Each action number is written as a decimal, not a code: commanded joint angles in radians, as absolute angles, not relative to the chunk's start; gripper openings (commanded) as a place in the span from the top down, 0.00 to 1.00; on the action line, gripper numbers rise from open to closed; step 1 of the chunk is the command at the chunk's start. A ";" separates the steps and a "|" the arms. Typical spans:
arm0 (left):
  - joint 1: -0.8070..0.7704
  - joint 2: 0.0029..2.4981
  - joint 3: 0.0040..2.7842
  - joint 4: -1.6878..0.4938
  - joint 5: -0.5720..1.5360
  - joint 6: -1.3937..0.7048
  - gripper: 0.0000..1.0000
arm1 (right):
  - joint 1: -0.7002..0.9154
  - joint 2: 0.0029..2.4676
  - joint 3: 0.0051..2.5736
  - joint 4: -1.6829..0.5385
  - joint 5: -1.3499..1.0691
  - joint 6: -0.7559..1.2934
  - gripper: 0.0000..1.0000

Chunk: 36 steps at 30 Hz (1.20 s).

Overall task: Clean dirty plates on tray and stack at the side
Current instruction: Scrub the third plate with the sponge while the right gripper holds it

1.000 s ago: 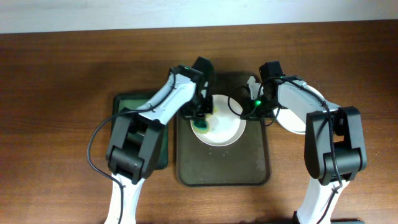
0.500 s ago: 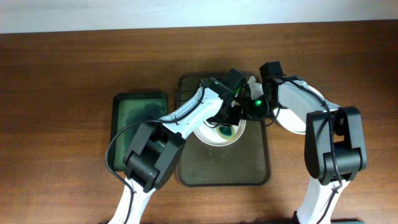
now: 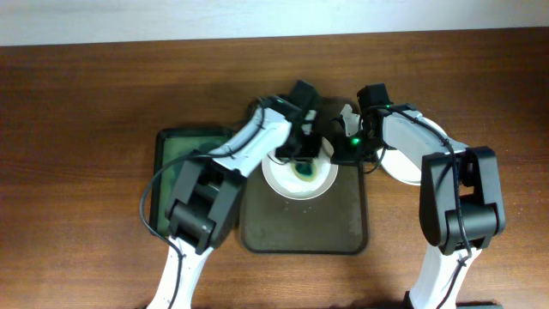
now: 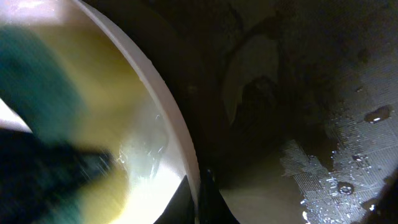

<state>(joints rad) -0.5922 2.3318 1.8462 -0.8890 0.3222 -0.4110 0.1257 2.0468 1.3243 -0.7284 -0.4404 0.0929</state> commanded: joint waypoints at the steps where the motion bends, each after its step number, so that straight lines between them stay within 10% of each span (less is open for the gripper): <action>1: -0.680 2.371 1.852 -0.924 0.464 -0.387 1.00 | 0.130 2.073 1.325 -0.728 -0.434 0.094 0.96; 10: -0.492 2.371 1.852 -1.127 -0.078 -0.396 1.00 | 0.130 2.073 1.325 -0.725 -0.434 0.094 0.96; 19: -0.489 2.369 1.948 -1.118 -0.127 -0.399 1.00 | 0.130 2.073 1.325 -0.725 -0.434 0.094 0.96; 29: -0.633 2.374 1.947 -0.950 0.330 -0.410 1.00 | 0.130 2.073 1.325 -0.726 -0.434 0.094 0.96; 36: -0.597 2.373 1.948 -1.104 0.076 -0.410 1.00 | 0.130 2.073 1.325 -0.726 -0.434 0.094 0.96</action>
<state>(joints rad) -0.6224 2.3512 1.9293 -1.0462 0.2333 -0.4084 0.1257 2.0529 1.3258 -0.7246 -0.4618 0.1009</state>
